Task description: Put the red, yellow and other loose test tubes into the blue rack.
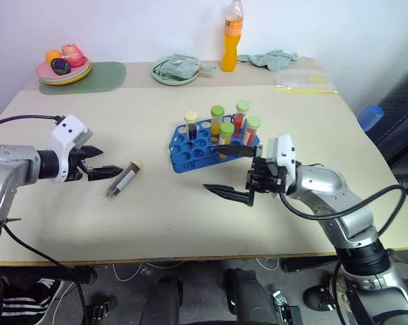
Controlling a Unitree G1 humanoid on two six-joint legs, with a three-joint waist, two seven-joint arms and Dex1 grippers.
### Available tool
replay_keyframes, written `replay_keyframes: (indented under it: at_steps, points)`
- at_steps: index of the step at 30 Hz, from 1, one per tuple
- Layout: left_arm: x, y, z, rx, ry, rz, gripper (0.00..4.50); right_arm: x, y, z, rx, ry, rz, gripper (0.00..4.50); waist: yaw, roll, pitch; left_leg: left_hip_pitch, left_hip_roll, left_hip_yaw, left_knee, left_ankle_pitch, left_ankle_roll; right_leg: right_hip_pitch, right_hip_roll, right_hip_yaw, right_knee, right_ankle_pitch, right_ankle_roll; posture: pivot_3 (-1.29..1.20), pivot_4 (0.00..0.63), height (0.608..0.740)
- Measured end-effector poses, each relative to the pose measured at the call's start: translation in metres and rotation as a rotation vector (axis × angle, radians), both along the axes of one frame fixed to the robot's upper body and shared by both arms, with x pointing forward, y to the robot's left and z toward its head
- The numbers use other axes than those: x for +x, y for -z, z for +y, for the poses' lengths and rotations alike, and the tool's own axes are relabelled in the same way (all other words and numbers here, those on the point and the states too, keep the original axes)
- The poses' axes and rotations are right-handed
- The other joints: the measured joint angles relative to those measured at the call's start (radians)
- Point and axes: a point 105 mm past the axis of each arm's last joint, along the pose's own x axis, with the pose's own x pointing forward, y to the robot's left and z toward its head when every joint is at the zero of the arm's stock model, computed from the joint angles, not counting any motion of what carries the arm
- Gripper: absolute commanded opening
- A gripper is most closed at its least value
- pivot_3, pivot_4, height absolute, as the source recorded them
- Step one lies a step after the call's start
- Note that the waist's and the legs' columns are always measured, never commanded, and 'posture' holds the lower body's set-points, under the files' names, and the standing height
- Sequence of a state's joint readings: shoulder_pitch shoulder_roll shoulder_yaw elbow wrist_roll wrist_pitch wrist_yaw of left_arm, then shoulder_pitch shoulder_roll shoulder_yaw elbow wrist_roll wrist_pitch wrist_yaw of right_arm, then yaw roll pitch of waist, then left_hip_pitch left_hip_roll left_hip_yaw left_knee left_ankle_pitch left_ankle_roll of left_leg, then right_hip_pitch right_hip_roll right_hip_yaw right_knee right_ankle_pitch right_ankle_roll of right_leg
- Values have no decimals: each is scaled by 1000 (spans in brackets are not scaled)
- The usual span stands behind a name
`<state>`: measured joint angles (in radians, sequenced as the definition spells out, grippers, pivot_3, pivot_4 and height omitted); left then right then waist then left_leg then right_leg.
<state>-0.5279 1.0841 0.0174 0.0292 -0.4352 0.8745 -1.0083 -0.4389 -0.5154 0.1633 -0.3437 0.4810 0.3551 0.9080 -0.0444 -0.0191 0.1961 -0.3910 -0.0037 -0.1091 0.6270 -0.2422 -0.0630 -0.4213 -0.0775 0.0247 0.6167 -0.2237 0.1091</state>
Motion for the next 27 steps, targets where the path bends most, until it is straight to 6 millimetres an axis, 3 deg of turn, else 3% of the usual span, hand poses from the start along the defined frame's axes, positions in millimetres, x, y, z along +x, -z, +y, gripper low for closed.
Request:
replay_keyframes:
  at_steps: [9, 14, 19, 27]
  points:
    - [23, 6, 12, 17, -77, 328, 4500, 2, 8, 15, 16, -11, -5, 4423, 4, -1, 0, -1, 0, 0, 1, 0, 0, -1, 1, 0, 3, 0, 1, 0, 150, 740]
    - [34, 16, 4, 37, -88, 478, 4500, 0, 9, 20, 39, -18, 2, 4423, 3, -1, 0, -2, 0, -1, 2, 0, 0, -1, 1, 0, 3, 1, 4, 0, 150, 740]
    - [33, 23, -8, 82, 13, 577, 4500, 0, 9, 23, 47, -17, -2, 4423, -1, -1, 0, -1, 0, -1, 1, 0, 0, -2, 1, 0, 3, 1, 5, 0, 150, 740]
    - [26, 49, -1, 181, 23, 705, 4500, -1, 15, 23, 50, -3, 9, 4423, 6, -2, 0, -2, -1, -1, 3, 0, 0, -2, 1, 0, 4, 1, 5, 0, 150, 740]
